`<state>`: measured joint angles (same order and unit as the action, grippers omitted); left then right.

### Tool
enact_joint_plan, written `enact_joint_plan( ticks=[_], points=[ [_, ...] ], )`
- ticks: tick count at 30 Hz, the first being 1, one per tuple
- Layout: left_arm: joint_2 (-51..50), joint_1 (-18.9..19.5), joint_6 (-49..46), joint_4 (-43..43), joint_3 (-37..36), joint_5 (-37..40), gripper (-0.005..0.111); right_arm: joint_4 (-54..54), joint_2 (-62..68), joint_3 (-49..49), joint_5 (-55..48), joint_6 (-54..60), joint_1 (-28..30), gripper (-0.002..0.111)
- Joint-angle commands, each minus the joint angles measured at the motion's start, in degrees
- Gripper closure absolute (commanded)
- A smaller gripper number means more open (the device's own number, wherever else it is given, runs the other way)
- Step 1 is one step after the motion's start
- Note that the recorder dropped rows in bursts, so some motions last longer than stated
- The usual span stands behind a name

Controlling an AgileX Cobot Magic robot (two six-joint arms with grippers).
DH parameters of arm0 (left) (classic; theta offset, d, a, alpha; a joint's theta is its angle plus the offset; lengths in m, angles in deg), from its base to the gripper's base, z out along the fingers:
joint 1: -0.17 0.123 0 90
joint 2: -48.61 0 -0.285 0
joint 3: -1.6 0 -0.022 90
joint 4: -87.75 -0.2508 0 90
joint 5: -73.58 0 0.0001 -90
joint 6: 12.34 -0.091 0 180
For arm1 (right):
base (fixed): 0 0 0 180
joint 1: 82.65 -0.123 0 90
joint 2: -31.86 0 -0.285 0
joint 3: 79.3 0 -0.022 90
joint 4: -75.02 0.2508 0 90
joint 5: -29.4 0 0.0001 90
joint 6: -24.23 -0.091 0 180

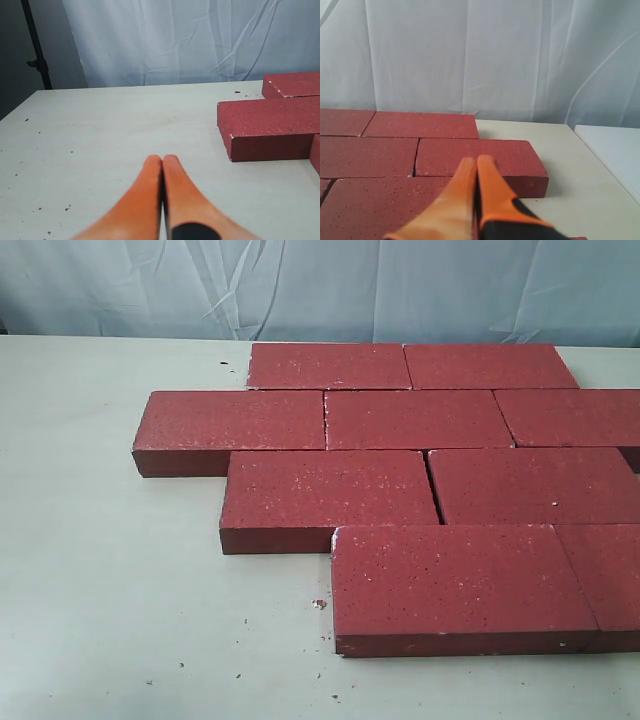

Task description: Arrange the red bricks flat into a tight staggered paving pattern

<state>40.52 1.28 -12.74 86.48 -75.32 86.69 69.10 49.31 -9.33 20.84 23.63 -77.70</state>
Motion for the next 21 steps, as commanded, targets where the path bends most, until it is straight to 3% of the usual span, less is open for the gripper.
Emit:
enact_joint_plan(
  ticks=[1, 14, 21],
  points=[
    [0.3, 0.0, 0.0, 0.2, -0.3, 0.1, 0.107, -0.1, -0.3, 0.2, 0.3, 0.1, 0.3, 0.109],
    [0.3, 0.0, 0.0, 0.2, -0.3, -0.1, 0.107, 2.2, -9.7, 7.2, 0.2, 0.1, 0.3, 0.109],
    [0.3, 0.0, 0.0, 0.2, -0.3, -0.4, 0.107, 2.5, -9.7, 7.2, -8.4, 0.1, 0.3, 0.109]
  ],
)
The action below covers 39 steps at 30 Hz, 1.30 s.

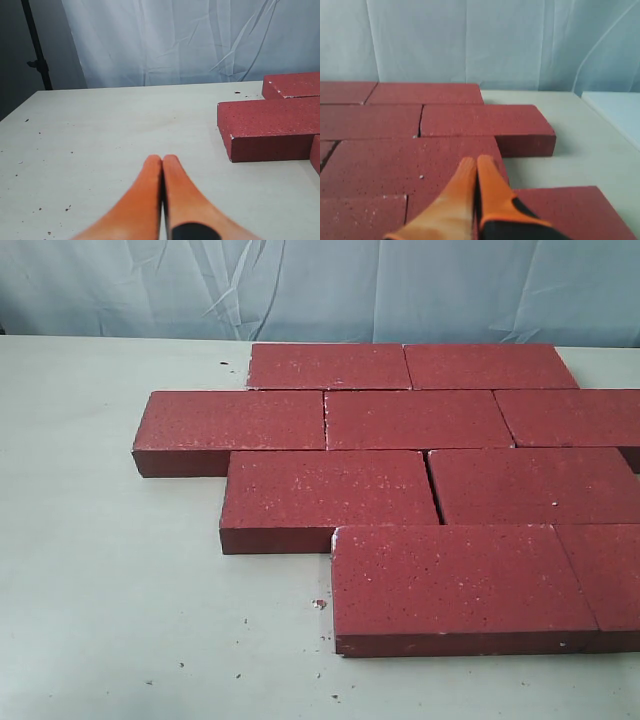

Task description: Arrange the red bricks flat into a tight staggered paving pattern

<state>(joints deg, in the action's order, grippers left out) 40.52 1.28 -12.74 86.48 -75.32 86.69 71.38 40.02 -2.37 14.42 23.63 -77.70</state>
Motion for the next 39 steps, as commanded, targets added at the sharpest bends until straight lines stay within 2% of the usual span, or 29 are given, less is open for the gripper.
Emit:
enact_joint_plan(
  ticks=[1, 39],
  points=[
    [0.3, 0.0, 0.0, 0.2, -0.3, -0.4, 0.107, 0.2, -0.4, 0.3, -2.3, 0.1, 0.3, 0.109],
    [0.3, 0.0, 0.0, 0.2, -0.3, -0.4, 0.107, 1.0, -0.4, 0.3, -2.4, 0.1, -0.1, 0.109]
  ],
)
